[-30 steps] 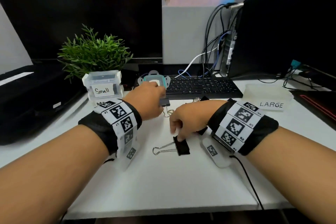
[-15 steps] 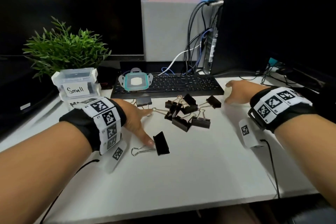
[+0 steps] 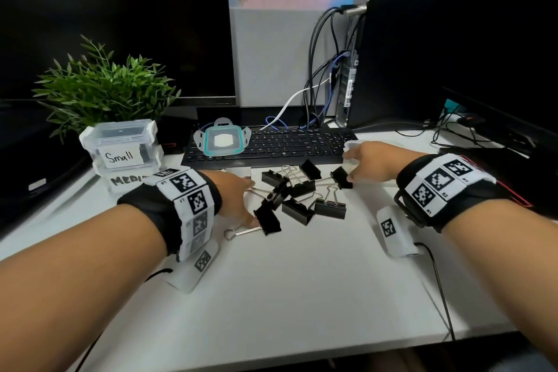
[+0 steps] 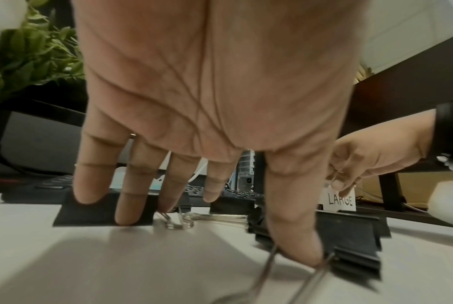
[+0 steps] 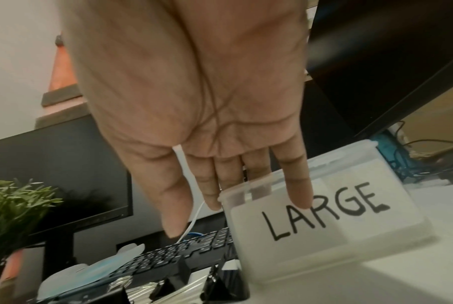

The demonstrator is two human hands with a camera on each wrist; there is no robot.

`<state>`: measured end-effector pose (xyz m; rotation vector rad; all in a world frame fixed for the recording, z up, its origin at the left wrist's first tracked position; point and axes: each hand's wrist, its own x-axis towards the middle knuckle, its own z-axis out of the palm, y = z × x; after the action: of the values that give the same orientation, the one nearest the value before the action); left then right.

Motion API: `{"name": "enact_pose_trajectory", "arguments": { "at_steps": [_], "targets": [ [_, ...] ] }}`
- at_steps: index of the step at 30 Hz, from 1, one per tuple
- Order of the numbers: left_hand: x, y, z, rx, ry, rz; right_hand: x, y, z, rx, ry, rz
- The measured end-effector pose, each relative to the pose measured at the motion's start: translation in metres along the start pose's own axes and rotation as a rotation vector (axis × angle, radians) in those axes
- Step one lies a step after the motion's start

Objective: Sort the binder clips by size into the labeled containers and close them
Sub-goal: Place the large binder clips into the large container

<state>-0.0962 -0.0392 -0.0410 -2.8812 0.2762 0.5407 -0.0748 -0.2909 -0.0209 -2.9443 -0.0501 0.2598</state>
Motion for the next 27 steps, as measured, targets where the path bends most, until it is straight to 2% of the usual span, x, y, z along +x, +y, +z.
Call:
{"name": "enact_pose_trajectory", "arguments": {
  "at_steps": [15,20,22,24,27],
  "targets": [
    [-0.001,-0.033,-0.001,-0.069,0.146,0.008,-0.006,-0.072,0.016,0.086,-0.107,-0.287],
    [0.000,-0.028,-0.004,-0.140,0.238,0.057,-0.001,-0.072,0.015,0.280,-0.203,-0.304],
    [0.002,-0.023,-0.007,-0.163,0.270,0.079,0.001,-0.067,0.008,0.400,-0.150,-0.295],
    [0.004,-0.015,-0.010,-0.166,0.289,0.094,0.002,-0.060,-0.003,0.439,-0.021,-0.294],
    [0.007,-0.001,-0.015,-0.149,0.309,0.125,0.007,-0.046,-0.017,0.218,0.110,-0.315]
  ]
}}
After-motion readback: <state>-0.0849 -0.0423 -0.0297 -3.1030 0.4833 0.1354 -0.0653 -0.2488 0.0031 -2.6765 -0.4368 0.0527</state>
